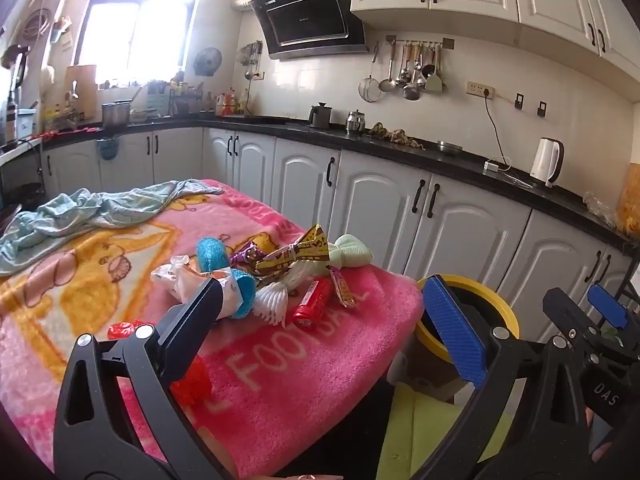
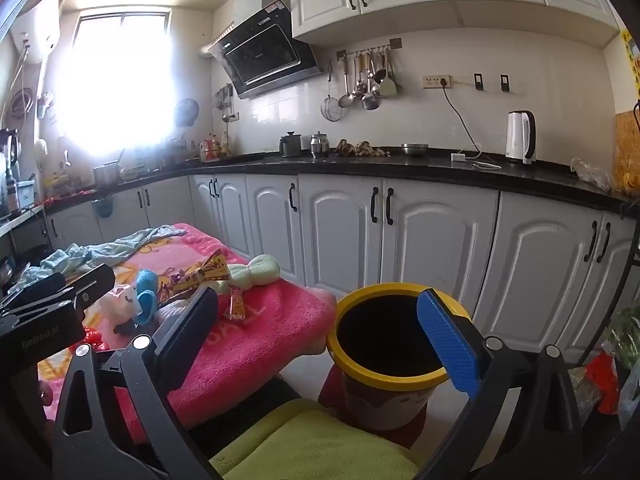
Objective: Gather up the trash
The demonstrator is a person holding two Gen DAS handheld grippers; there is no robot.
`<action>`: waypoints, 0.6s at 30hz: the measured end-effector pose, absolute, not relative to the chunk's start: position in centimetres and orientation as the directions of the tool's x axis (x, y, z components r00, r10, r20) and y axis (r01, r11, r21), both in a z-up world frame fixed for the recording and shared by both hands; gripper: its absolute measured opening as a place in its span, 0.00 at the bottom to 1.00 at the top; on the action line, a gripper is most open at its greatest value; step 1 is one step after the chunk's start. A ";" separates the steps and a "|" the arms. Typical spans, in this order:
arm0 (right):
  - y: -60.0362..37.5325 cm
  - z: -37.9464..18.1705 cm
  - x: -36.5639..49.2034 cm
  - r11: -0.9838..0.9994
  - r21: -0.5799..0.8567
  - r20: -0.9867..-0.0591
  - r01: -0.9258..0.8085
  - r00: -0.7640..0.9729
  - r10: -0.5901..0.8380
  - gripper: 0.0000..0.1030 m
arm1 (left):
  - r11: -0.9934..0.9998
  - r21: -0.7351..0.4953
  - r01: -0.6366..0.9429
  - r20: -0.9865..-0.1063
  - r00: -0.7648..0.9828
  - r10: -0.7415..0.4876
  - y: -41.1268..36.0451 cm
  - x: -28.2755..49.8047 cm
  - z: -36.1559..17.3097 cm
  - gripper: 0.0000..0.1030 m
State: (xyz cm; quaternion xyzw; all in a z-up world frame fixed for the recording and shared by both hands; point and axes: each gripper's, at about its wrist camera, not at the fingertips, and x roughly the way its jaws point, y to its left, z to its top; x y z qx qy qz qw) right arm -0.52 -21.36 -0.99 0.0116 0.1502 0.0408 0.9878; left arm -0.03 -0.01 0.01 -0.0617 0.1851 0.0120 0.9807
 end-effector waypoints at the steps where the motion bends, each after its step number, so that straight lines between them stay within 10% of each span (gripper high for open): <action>1: -21.3 -1.0 -0.5 0.996 0.035 -0.296 -0.079 0.951 0.086 0.94 | 0.992 -0.113 -0.048 -0.365 0.931 0.003 0.0 0.0 0.0 0.90; 18: -20.9 -0.7 -0.8 0.995 0.015 -0.285 -0.094 0.954 0.094 0.94 | 0.992 -0.118 -0.047 -0.364 0.932 0.002 0.0 0.0 0.0 0.90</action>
